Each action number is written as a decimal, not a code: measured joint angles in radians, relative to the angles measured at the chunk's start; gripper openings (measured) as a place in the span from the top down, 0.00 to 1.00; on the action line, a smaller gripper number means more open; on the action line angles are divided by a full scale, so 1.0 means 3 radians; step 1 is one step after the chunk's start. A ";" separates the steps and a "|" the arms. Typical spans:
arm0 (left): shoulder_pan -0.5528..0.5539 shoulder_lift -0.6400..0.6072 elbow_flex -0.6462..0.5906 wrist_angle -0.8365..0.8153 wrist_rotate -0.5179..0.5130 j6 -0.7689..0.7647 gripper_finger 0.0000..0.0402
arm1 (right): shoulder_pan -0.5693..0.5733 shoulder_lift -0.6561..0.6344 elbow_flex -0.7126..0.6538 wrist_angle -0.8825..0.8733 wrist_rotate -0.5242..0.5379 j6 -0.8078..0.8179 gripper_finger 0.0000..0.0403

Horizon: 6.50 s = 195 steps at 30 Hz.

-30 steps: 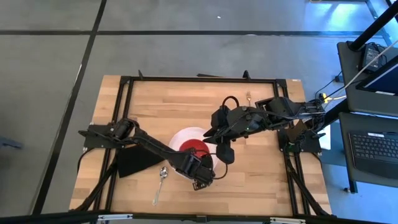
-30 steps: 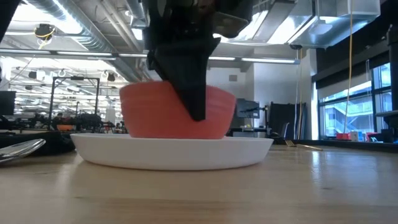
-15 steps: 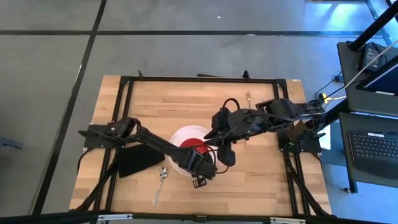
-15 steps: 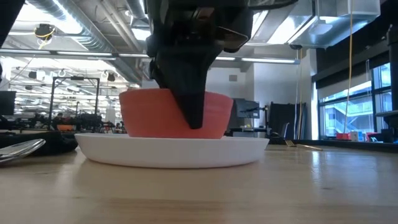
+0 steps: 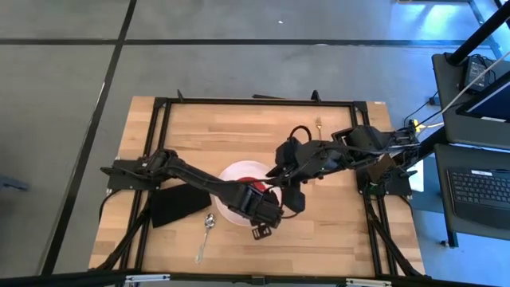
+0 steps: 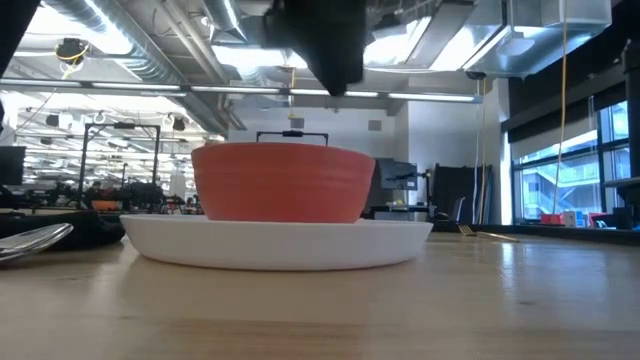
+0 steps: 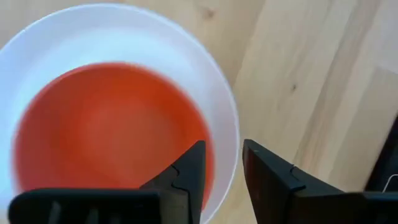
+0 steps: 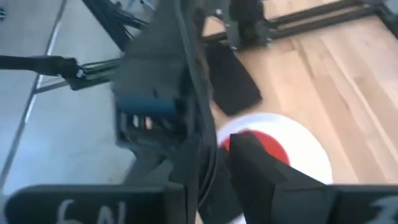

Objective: Set table place
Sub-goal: Move the gold fork to the right of the white plate

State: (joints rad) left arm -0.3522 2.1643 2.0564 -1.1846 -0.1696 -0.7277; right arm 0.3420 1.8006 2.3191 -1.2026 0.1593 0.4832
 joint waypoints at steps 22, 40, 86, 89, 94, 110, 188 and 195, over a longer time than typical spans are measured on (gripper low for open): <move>0.0150 -0.0676 0.0970 -0.1287 -0.0859 0.0017 0.82 | -0.0645 -0.1340 -0.1208 -0.1214 0.1736 0.1065 0.78; 0.0666 -0.1736 0.0984 -0.1252 -0.1402 0.0360 0.82 | -0.1848 -0.1968 -0.4765 0.0720 0.1751 0.1744 0.78; 0.1227 -0.1762 0.0980 -0.1258 -0.1123 0.0602 0.82 | -0.2584 -0.1393 -0.6181 0.3228 0.1150 0.1869 0.78; 0.1227 -0.1762 0.0980 -0.1257 -0.1123 0.0602 0.82 | -0.2584 -0.1283 -0.6181 0.3274 0.1146 0.1874 0.78; 0.1227 -0.1761 0.0980 -0.1257 -0.1125 0.0604 0.82 | -0.2591 -0.1134 -0.6174 0.3355 0.1211 0.1874 0.78; 0.1227 -0.1761 0.0980 -0.1257 -0.1147 0.0629 0.82 | -0.2530 -0.0776 -0.6165 0.3629 0.1498 0.1954 0.95; 0.1232 -0.2205 0.0980 -0.1288 -0.1476 0.1242 0.82 | 0.0383 0.1352 -0.2943 0.0160 0.1308 0.5526 0.88; 0.1232 -0.2205 0.0980 -0.1288 -0.1477 0.1249 0.82 | 0.0369 0.1295 -0.2848 0.0006 0.1199 0.5518 0.71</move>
State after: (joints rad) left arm 0.0174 1.5028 2.3505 -1.5711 -0.6128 -0.3531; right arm 0.4526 2.1892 1.4647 -1.2007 0.5190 2.1387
